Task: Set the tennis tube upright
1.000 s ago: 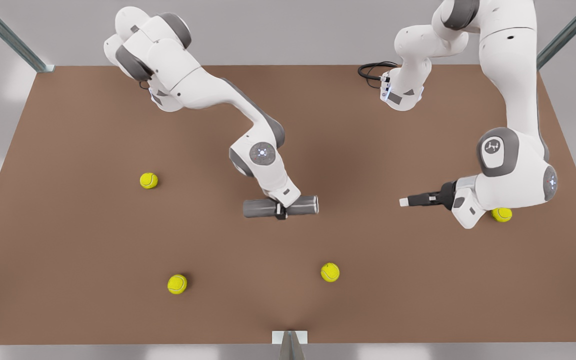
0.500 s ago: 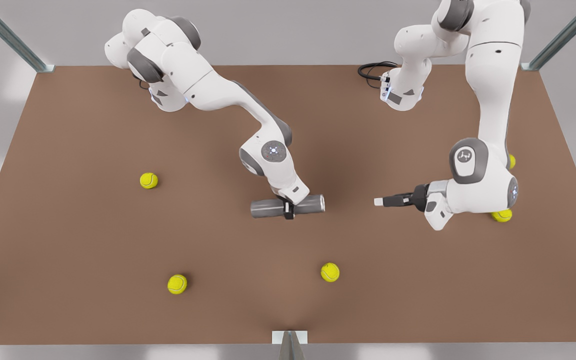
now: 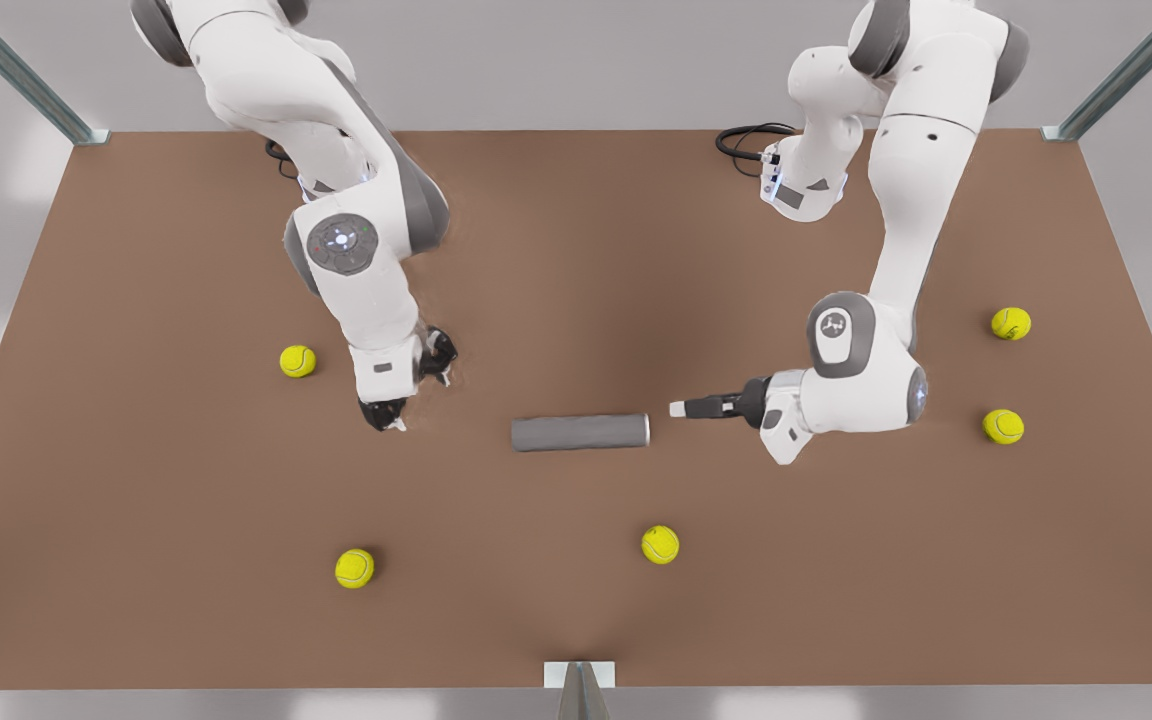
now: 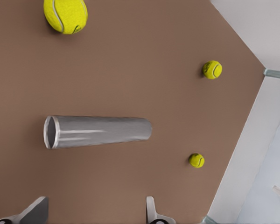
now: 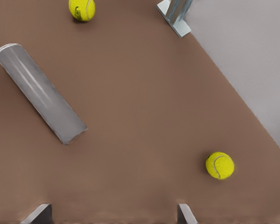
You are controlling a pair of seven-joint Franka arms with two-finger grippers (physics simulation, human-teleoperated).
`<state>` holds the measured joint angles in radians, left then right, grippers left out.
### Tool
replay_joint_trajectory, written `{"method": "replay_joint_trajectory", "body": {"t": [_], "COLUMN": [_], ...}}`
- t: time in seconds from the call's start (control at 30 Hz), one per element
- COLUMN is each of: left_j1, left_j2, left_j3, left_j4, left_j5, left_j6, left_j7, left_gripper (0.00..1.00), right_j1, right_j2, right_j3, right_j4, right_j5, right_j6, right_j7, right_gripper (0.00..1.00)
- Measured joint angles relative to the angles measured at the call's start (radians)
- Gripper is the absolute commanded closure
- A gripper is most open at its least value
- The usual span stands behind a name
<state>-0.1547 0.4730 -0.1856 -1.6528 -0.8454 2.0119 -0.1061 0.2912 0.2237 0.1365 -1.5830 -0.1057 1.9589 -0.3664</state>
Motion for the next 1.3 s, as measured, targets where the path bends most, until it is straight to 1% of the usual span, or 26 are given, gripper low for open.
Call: {"method": "replay_joint_trajectory", "body": {"t": [0.03, 0.1, 0.13, 0.17, 0.2, 0.3, 0.37, 0.47, 0.57, 0.7, 0.8, 0.9, 1.03, 1.3], "left_j1": [0.002, 0.008, 0.004, 0.001, -0.018, -0.008, -0.001, -0.001, 0.013, 0.025, 0.028, 0.028, 0.034, 0.021], "left_j2": [0.038, 0.093, 0.106, 0.108, 0.117, 0.149, 0.144, 0.133, 0.144, 0.171, 0.16, 0.14, 0.165, 0.187], "left_j3": [0.0, 0.0, 0.001, 0.002, 0.001, 0.0, 0.0, -0.017, -0.023, -0.023, -0.028, -0.036, -0.037, -0.037], "left_j4": [0.033, 0.09, 0.104, 0.096, 0.09, 0.09, 0.058, -0.03, -0.051, -0.053, -0.11, -0.151, -0.15, -0.147], "left_j5": [-0.001, -0.001, -0.001, 0.001, 0.002, -0.002, -0.005, -0.047, -0.089, -0.116, -0.141, -0.18, -0.228, -0.322], "left_j6": [0.004, 0.005, 0.008, 0.058, 0.068, 0.07, 0.069, 0.112, 0.12, 0.121, 0.14, 0.155, 0.171, 0.183], "left_j7": [0.01, 0.013, 0.016, 0.025, 0.032, 0.093, 0.108, 0.207, 0.283, 0.337, 0.399, 0.42, 0.505, 0.552], "left_gripper": [0.01, 0.01, 0.01, 0.01, 0.01, 0.01, 0.01, 0.01, 0.01, 0.01, 0.01, 0.01, 0.01, 0.01], "right_j1": [-0.077, -0.253, -0.285, -0.297, -0.303, -0.366, -0.398, -0.403, -0.37, -0.408, -0.385, -0.402, -0.39, -0.387], "right_j2": [-0.045, -0.094, -0.134, -0.173, -0.182, -0.179, -0.173, -0.129, -0.126, -0.125, -0.124, -0.124, -0.122, -0.109], "right_j3": [0.002, 0.001, -0.038, -0.063, -0.083, -0.083, -0.083, -0.082, -0.073, -0.074, -0.073, -0.074, -0.074, -0.074], "right_j4": [0.002, 0.002, 0.004, 0.01, 0.012, 0.005, 0.007, 0.042, 0.076, 0.079, 0.08, 0.08, 0.08, 0.081], "right_j5": [0.0, 0.001, 0.006, 0.005, 0.005, 0.003, 0.004, 0.002, -0.006, -0.006, -0.006, -0.002, 0.003, 0.003], "right_j6": [-0.078, -0.137, -0.209, -0.269, -0.276, -0.3, -0.302, -0.304, -0.343, -0.344, -0.341, -0.341, -0.339, -0.341], "right_j7": [0.028, 0.041, 0.13, 0.155, 0.156, 0.171, 0.182, 0.198, 0.196, 0.195, 0.196, 0.196, 0.196, 0.195], "right_gripper": [0.0, 0.0, 0.0, 0.0, 0.0, 0.0, 0.0, 0.0, 0.0, 0.0, 0.0, 0.0, 0.0, 0.0]}}
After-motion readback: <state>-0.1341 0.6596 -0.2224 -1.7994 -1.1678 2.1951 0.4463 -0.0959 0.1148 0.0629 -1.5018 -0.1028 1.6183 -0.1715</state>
